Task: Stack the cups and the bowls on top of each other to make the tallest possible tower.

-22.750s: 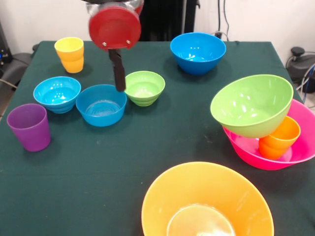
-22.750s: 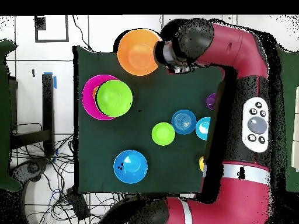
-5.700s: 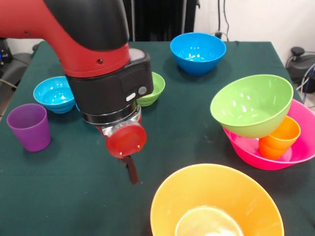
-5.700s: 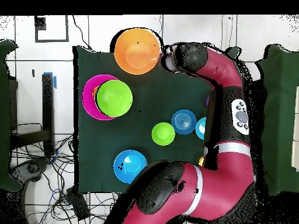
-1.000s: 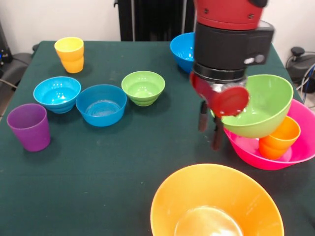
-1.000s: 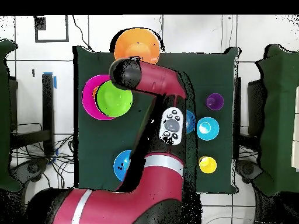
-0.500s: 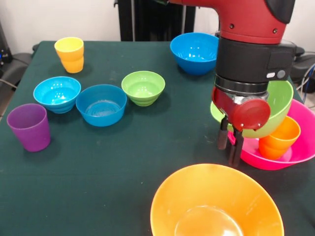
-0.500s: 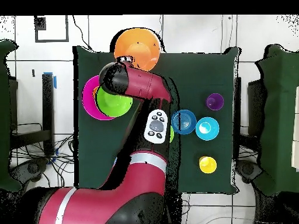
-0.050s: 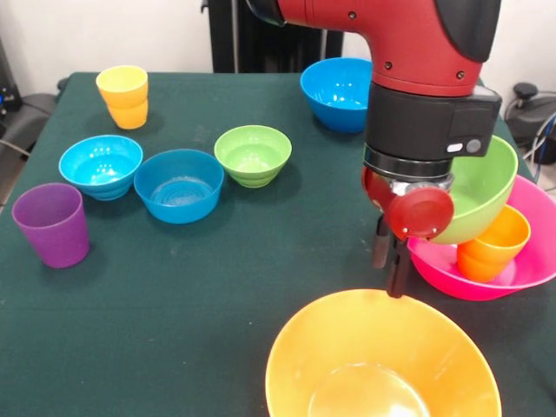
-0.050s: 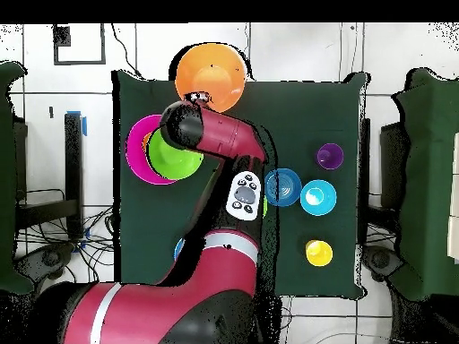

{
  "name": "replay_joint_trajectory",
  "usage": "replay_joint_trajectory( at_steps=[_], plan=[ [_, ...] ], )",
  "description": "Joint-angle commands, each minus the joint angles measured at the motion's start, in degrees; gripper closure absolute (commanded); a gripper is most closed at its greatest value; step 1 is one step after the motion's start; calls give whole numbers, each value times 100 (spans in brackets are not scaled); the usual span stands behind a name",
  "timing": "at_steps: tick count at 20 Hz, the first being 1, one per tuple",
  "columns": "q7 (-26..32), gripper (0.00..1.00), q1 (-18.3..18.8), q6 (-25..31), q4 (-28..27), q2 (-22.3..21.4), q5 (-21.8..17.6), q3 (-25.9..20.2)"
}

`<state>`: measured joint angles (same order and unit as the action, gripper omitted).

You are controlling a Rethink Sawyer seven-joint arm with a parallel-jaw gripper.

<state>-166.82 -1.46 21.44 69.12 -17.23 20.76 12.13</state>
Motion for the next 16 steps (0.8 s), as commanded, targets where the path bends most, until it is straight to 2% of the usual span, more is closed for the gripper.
replay_joint_trajectory(
  at_steps=[1, 9, 13, 16],
  plan=[
    [-718, 0, 0, -95, 552, 163, 145, -333],
    [-990, 0, -195, -243, 405, 393, 337, -198],
    [-1056, 0, -247, -564, 366, 592, 491, -211],
    [-1120, 0, -199, -1027, 432, 722, 692, -420]
  ],
)
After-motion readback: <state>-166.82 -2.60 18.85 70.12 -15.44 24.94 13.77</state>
